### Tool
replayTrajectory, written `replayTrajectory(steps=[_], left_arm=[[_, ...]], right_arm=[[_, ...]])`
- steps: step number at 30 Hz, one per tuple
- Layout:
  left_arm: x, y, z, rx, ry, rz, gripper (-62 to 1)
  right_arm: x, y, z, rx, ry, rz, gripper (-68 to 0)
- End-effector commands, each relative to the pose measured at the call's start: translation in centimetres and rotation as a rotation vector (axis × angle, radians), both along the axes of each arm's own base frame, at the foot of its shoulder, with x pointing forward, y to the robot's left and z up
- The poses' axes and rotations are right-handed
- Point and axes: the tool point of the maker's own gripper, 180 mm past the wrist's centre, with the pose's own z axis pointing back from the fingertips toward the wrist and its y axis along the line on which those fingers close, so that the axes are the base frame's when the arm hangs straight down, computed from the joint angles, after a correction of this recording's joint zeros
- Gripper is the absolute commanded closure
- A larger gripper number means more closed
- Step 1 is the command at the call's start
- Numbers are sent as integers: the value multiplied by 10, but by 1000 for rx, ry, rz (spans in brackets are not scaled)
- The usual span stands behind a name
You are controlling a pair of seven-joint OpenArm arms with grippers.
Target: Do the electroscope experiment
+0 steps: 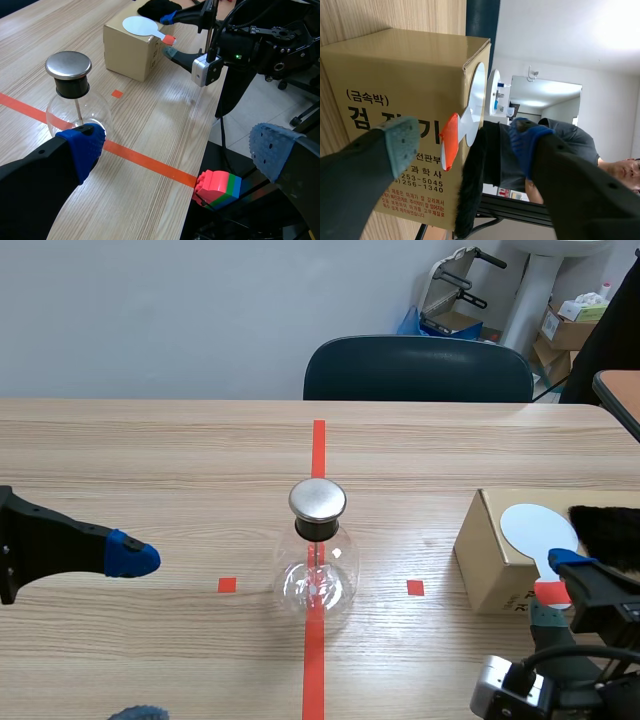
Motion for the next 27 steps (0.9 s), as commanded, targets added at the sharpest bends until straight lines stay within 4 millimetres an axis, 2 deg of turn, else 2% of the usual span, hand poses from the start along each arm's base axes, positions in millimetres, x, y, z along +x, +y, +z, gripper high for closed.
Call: replayTrajectory(steps=[1, 8, 12, 27], left_arm=[[0, -3, 5, -23, -5, -2, -622], [0, -3, 5, -23, -5, -2, -622], [0, -3, 6, -24, -5, -2, -622], [0, -3, 6, -24, -5, -2, -622]], right_arm=[[8, 2, 20, 16, -89, 10, -311], [9, 1, 20, 16, -89, 6, -90], [9, 1, 20, 16, -89, 7, -14], [8, 1, 20, 16, -89, 6, -15]])
